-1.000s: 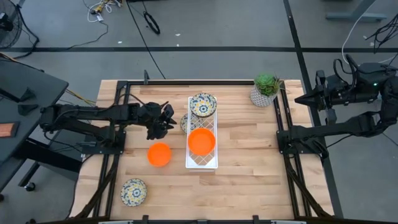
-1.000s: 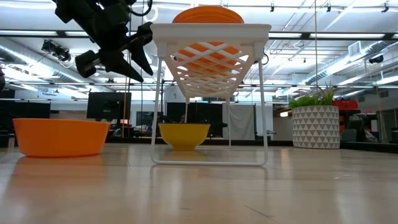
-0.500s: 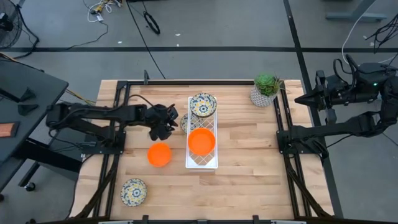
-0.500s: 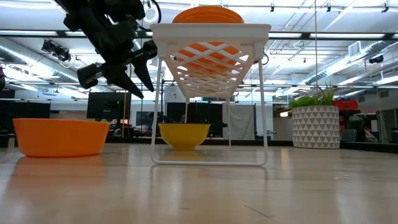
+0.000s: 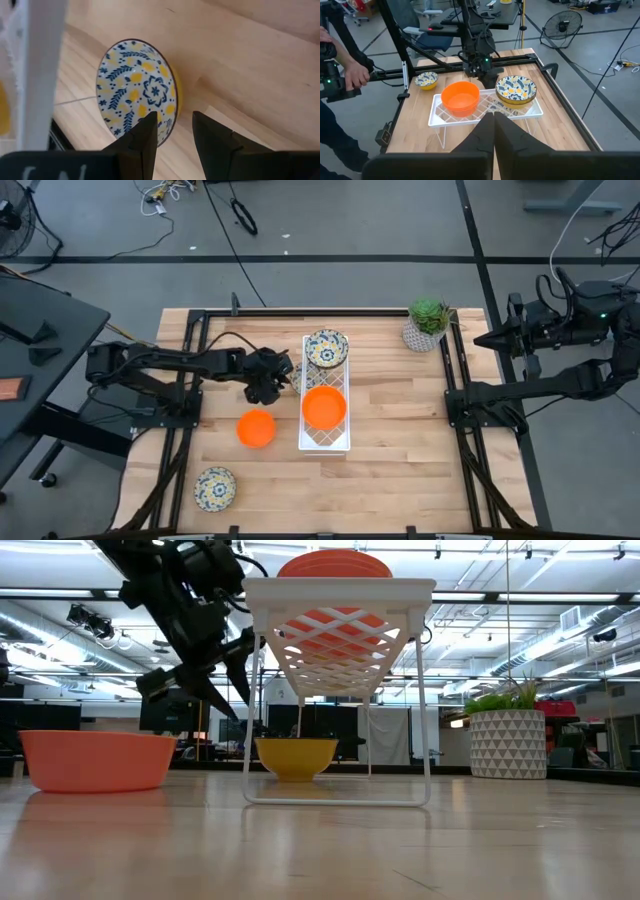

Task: Pick & Place Mini bowls
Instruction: Stack the yellow patterned bowl on top of the yellow patterned bowls on the shelf

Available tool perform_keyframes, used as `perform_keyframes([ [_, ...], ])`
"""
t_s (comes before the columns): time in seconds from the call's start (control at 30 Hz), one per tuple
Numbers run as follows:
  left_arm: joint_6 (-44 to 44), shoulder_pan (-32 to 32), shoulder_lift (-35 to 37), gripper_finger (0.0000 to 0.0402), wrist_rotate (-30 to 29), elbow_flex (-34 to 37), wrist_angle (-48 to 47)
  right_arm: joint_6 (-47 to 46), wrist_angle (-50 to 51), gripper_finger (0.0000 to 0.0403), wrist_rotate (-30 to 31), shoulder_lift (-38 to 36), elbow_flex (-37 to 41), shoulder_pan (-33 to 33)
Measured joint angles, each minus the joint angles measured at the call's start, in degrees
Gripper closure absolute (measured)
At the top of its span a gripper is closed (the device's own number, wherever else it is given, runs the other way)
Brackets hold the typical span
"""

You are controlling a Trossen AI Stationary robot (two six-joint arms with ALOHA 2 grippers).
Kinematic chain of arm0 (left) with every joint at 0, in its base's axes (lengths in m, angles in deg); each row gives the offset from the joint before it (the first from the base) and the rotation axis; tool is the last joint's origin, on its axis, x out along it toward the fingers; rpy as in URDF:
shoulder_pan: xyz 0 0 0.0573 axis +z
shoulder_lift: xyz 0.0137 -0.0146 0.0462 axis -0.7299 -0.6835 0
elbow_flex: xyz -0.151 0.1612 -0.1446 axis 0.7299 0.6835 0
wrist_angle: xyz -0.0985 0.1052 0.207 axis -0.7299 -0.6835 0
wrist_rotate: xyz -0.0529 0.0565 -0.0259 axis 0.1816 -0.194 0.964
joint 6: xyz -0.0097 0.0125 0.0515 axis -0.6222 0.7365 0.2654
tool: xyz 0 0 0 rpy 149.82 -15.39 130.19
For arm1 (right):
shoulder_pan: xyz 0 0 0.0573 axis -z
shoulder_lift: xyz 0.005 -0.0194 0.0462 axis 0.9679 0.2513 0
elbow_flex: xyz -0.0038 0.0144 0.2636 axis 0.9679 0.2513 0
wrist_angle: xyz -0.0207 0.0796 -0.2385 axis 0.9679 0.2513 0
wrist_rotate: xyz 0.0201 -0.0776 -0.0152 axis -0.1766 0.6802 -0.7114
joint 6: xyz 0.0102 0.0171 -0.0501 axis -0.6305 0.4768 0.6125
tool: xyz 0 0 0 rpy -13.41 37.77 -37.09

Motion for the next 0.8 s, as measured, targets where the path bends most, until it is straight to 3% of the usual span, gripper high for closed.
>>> perform_keyframes([
  [0.8,1.54,0.55,-6.71,0.0273,-1.83,-0.02,5.59,0.0,-0.06,0.0392,0.0,0.0,0.0,-0.02],
])
